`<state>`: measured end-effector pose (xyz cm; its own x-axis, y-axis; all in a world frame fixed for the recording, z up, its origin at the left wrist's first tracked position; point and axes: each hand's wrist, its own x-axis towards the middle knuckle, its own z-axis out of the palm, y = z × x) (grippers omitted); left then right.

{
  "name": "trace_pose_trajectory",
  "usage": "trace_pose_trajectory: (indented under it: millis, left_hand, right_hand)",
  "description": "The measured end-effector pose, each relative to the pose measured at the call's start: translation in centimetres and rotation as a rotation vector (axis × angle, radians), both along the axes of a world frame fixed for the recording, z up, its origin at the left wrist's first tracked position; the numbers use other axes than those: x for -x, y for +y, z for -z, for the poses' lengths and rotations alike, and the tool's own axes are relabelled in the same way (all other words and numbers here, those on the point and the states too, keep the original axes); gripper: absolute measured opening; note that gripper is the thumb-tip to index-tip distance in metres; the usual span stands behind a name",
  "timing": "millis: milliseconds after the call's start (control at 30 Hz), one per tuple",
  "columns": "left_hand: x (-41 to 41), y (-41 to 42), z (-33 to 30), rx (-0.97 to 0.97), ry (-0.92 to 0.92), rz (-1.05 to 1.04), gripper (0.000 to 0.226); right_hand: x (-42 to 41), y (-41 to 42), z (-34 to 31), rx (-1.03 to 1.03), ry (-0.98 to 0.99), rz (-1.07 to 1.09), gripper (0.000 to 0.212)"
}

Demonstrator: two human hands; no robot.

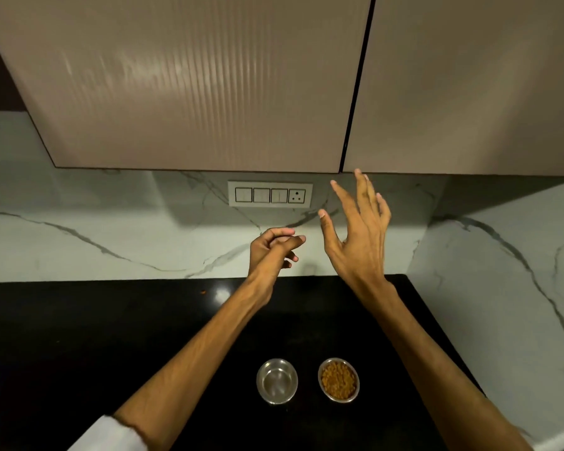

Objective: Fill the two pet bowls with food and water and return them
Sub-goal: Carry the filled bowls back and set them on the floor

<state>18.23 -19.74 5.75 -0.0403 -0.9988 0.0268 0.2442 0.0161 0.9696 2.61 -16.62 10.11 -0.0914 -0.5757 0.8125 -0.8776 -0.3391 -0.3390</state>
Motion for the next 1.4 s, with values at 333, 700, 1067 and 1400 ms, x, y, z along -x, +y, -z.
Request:
trace_pose_trajectory:
  millis: [333, 700, 1067, 1400]
  left_hand:
    - [0.2, 2.3, 7.9, -0.092, -0.203, 0.001, 0.022]
    - [0.3, 4.2, 16.0, -0.253, -0.337, -0.024, 0.018]
    - [-1.4, 5.4, 22.1, -0.397, -0.485, -0.045, 0.021]
    - [-2.6, 7.6, 26.8, -0.496, -0.547, -0.153, 0.013]
  right_hand:
    - [0.5, 2.6, 10.2, -0.313, -0.064, 0.016, 0.055]
    - [3.0, 5.0, 20.3, -0.622, -0.084, 0.107, 0.054]
    - [6.1, 7.6, 26.9, -0.788, -0.096, 0.122, 0.047]
    - [7.9, 9.2, 31.2, -0.935, -0.248, 0.132, 0.046]
